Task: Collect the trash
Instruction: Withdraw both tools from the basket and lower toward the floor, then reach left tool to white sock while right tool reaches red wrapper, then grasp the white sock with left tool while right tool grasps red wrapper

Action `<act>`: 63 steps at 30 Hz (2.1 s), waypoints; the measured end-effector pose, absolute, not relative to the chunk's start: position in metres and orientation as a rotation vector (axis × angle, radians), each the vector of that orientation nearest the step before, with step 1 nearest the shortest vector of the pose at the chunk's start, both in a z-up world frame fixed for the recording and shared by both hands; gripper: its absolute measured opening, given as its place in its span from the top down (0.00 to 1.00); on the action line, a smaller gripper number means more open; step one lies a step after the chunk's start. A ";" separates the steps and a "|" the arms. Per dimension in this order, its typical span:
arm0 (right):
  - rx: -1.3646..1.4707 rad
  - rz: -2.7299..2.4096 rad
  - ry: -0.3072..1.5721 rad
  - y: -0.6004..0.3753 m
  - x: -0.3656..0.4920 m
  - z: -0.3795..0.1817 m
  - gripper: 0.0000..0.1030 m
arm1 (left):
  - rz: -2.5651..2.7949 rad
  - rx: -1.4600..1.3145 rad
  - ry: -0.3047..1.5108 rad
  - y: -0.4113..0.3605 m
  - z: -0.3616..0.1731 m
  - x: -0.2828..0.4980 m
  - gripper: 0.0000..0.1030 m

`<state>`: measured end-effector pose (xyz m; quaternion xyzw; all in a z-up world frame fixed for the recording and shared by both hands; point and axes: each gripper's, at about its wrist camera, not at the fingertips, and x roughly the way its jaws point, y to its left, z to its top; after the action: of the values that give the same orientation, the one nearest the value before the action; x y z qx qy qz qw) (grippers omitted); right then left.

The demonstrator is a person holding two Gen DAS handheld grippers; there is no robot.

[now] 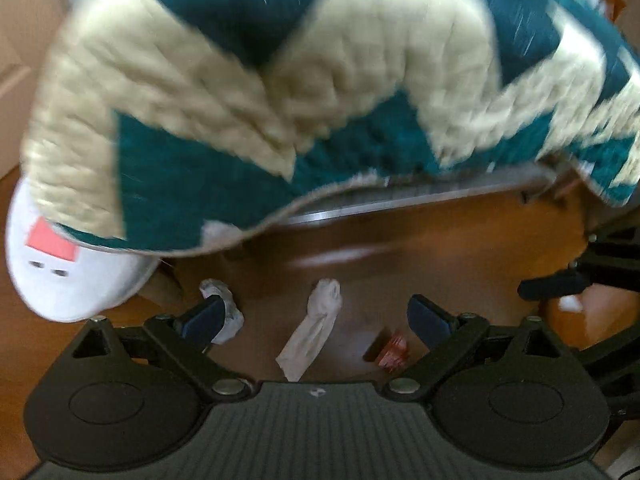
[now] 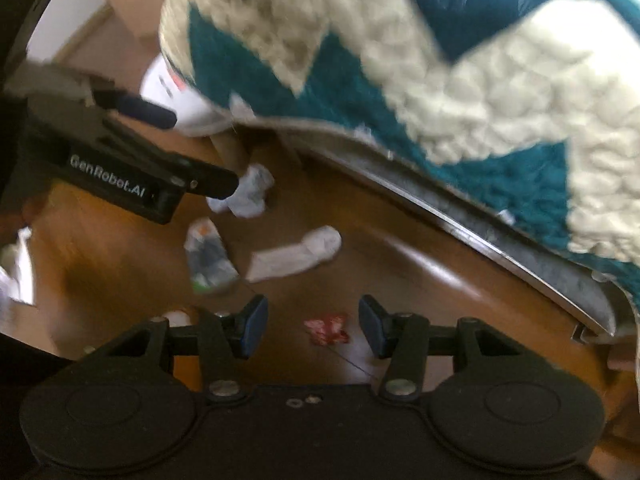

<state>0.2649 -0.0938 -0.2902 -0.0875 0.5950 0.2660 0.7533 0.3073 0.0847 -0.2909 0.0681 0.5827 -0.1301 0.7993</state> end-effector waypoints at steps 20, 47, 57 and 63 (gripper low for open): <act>-0.387 0.667 1.430 -0.068 0.238 -0.471 0.51 | -0.261 0.232 1.402 0.062 -0.490 0.337 0.04; -0.464 0.637 1.341 -0.050 0.263 -0.509 0.61 | -0.261 0.247 1.390 0.041 -0.541 0.339 0.53; -0.395 0.531 1.333 -0.072 0.273 -0.479 0.65 | -0.275 0.160 1.416 0.046 -0.517 0.325 0.73; -0.316 0.459 1.299 -0.095 0.272 -0.430 0.64 | -0.308 0.124 1.409 0.050 -0.471 0.310 0.74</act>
<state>0.2722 -0.0946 -0.4300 -0.1451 0.5966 0.2108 0.7607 0.3103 0.0505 -0.4709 0.0569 0.6444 -0.1410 0.7494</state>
